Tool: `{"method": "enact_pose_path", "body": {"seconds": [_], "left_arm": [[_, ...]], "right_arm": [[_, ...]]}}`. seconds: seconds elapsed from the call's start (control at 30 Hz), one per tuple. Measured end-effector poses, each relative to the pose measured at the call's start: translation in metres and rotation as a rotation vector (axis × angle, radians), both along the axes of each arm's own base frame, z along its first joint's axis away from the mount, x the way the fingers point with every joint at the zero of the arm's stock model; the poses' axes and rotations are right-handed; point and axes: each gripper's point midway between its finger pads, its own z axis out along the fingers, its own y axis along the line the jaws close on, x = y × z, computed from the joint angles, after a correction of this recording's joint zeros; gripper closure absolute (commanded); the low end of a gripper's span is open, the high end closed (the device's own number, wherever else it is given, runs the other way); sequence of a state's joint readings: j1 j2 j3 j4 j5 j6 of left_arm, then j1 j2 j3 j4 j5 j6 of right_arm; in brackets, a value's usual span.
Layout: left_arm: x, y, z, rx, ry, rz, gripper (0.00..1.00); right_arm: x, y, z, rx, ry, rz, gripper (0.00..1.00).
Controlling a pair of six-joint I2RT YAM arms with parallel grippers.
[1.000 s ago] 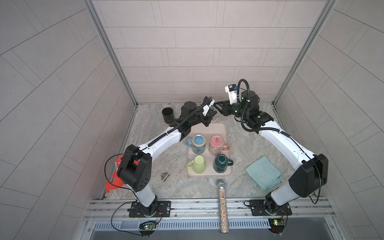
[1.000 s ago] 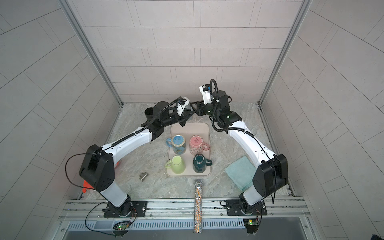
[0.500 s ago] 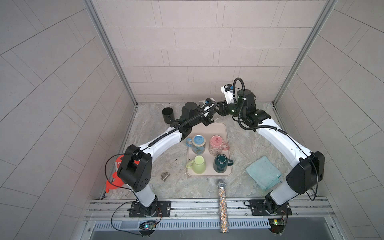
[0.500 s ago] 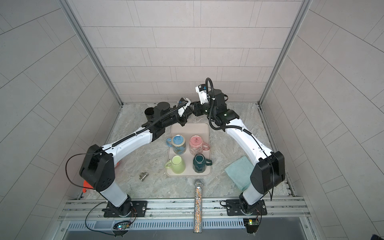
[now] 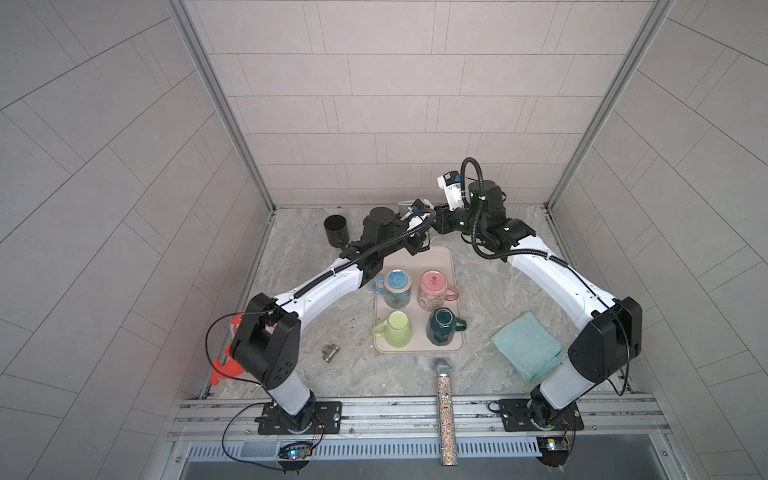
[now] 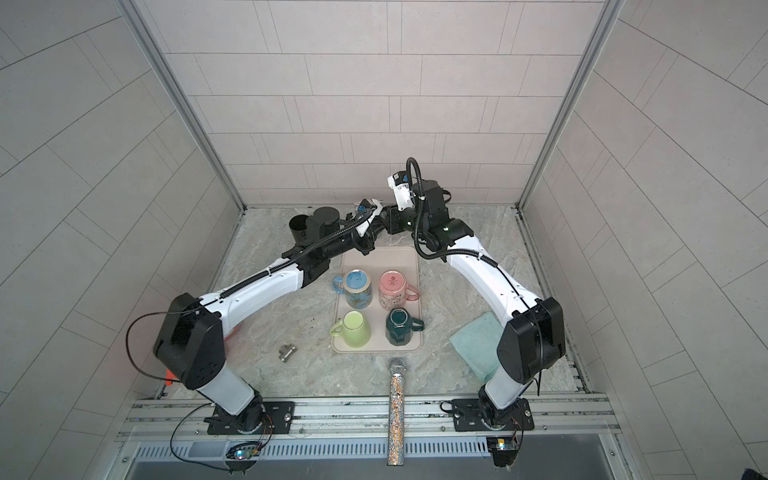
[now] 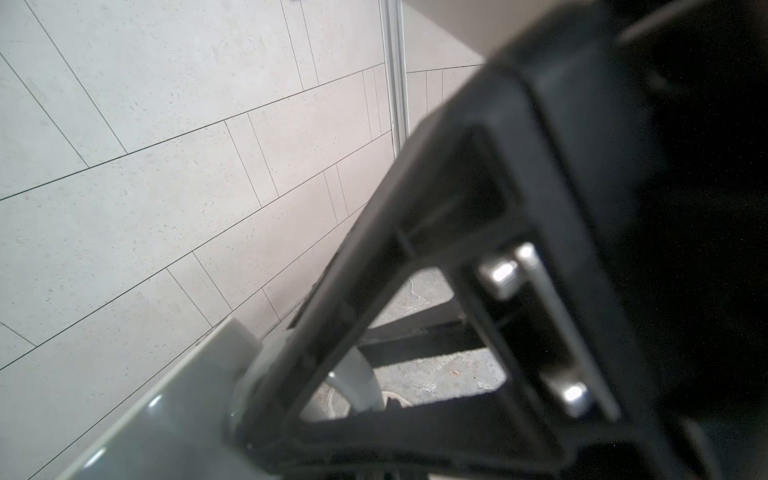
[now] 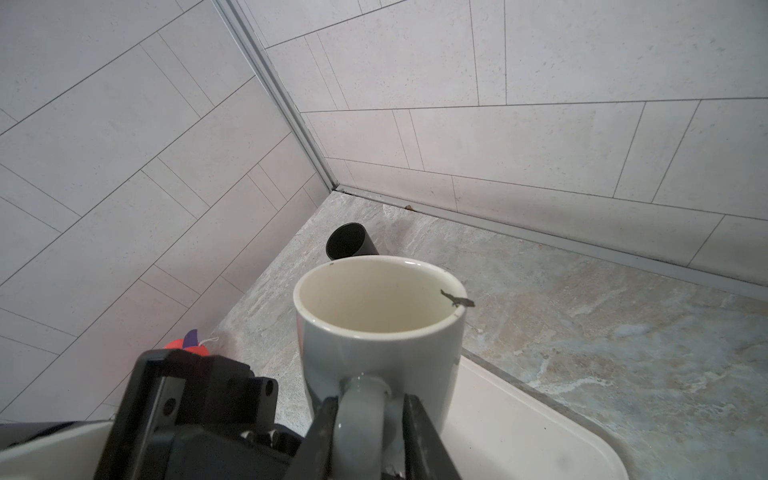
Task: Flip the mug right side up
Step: 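Close the right gripper on the grey mug's handle beside the left gripper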
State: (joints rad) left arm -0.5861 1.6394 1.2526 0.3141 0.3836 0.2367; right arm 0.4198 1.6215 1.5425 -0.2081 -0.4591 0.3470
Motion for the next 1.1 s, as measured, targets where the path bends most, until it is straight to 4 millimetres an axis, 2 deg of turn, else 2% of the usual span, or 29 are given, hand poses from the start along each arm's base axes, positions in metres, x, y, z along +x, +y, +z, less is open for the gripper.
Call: {"method": "enact_pose_path", "body": {"seconds": [0.1, 0.2, 0.23, 0.7, 0.87, 1.1], "left_arm": [[-0.0001, 0.0002, 0.0004, -0.001, -0.003, 0.003, 1.0], [0.0013, 0.0012, -0.0001, 0.006, -0.008, 0.016, 1.0], [0.0015, 0.0017, -0.0003, 0.008, -0.009, 0.019, 1.0], [0.0042, 0.0045, -0.0026, 0.022, -0.024, 0.045, 1.0], [0.0061, 0.0056, -0.002, 0.021, -0.032, 0.065, 0.9], [0.0096, 0.0081, 0.0007, 0.018, -0.05, 0.094, 0.87]], "right_arm": [[-0.0002, 0.0011, 0.0001, 0.001, 0.0, 0.004, 0.83], [-0.0002, 0.0023, -0.0002, -0.001, 0.001, 0.002, 0.94], [0.0, 0.0025, -0.0005, -0.002, 0.001, 0.002, 1.0], [0.002, 0.0028, -0.003, -0.012, 0.001, -0.007, 1.0], [0.0031, 0.003, -0.0025, -0.019, -0.011, -0.015, 1.0], [0.0052, 0.0026, 0.0003, -0.017, -0.025, -0.026, 1.0]]}}
